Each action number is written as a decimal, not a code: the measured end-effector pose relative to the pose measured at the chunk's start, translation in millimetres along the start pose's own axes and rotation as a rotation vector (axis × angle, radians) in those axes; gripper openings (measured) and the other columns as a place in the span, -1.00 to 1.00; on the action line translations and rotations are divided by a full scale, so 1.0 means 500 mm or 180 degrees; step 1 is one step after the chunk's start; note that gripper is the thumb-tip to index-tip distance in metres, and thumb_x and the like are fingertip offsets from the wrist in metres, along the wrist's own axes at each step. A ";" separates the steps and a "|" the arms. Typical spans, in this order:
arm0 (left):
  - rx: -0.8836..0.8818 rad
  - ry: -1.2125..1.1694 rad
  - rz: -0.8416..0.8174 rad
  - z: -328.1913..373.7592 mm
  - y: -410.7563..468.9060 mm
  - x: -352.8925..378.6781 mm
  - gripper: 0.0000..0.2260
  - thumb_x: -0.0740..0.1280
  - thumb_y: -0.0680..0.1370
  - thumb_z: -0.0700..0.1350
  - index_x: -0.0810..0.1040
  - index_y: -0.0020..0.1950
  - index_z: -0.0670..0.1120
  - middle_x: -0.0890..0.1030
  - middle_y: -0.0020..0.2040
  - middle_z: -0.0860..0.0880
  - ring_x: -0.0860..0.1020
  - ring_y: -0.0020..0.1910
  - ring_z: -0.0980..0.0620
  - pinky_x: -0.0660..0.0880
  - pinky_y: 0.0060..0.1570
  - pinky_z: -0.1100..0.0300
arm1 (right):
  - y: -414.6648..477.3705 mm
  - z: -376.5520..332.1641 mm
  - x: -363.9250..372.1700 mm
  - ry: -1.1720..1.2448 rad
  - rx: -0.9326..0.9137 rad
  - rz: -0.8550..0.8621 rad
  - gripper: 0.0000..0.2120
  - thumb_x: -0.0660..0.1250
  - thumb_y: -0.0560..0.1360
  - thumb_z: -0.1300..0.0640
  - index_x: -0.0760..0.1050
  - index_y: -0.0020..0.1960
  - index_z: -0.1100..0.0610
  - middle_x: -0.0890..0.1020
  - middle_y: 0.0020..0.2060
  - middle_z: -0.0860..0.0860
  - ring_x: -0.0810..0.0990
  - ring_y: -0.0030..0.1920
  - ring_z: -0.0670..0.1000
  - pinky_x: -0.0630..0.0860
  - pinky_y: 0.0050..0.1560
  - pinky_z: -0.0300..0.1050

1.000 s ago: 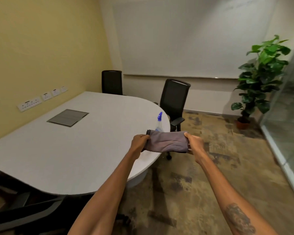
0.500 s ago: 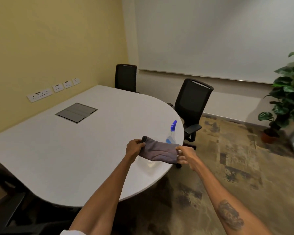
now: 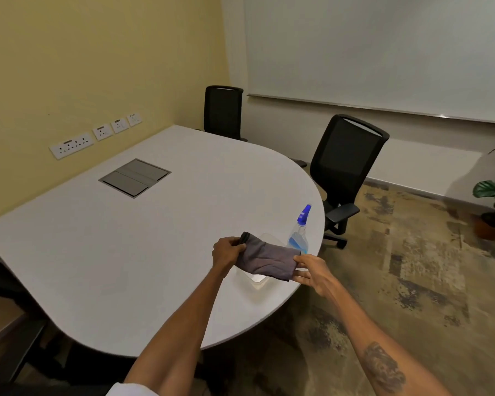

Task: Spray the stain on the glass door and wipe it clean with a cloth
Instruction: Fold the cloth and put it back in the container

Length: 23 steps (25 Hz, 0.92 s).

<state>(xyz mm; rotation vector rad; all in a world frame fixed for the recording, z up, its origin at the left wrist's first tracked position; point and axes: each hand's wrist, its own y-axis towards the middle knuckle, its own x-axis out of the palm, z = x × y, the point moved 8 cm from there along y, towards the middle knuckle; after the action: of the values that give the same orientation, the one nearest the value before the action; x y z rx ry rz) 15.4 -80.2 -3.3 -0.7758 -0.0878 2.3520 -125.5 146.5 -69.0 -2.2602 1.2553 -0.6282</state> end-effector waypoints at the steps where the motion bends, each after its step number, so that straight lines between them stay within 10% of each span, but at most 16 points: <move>1: 0.0025 0.0033 0.0003 0.000 0.013 0.002 -0.70 0.46 0.48 -0.12 0.67 0.21 -0.09 0.70 0.14 -0.06 0.63 0.13 -0.07 0.55 0.23 0.03 | 0.011 -0.001 0.002 0.0014 0.0024 -0.0013 -0.52 0.39 0.55 0.12 0.37 0.42 0.15 0.58 0.21 0.20 0.67 0.08 0.25 0.70 -0.15 0.06; 15: -0.0001 0.1103 -0.0711 -0.055 0.260 0.101 -0.53 0.42 0.50 -0.18 0.50 0.40 -0.14 0.61 0.29 -0.13 0.56 0.28 -0.14 0.46 0.31 0.06 | 0.187 0.052 0.067 0.0061 0.0266 0.0212 -0.65 0.39 0.55 0.27 0.44 0.31 0.25 0.61 0.16 0.23 0.68 0.05 0.27 0.63 0.12 0.23; 23: 0.0358 0.1562 -0.1036 -0.115 0.353 0.146 -0.62 0.40 0.53 -0.17 0.55 0.36 -0.12 0.62 0.28 -0.13 0.59 0.23 -0.12 0.46 0.27 0.12 | 0.252 0.103 0.095 -0.0294 0.0433 0.0690 -0.70 0.39 0.54 0.29 0.45 0.25 0.23 0.63 0.11 0.21 0.71 -0.06 0.19 0.71 -0.11 0.04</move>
<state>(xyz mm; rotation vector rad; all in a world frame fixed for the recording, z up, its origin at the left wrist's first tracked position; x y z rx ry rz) -97.1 -182.2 -132.7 -1.1621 0.1195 1.7947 -153.8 56.0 -177.5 -1.9862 1.3463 -0.5068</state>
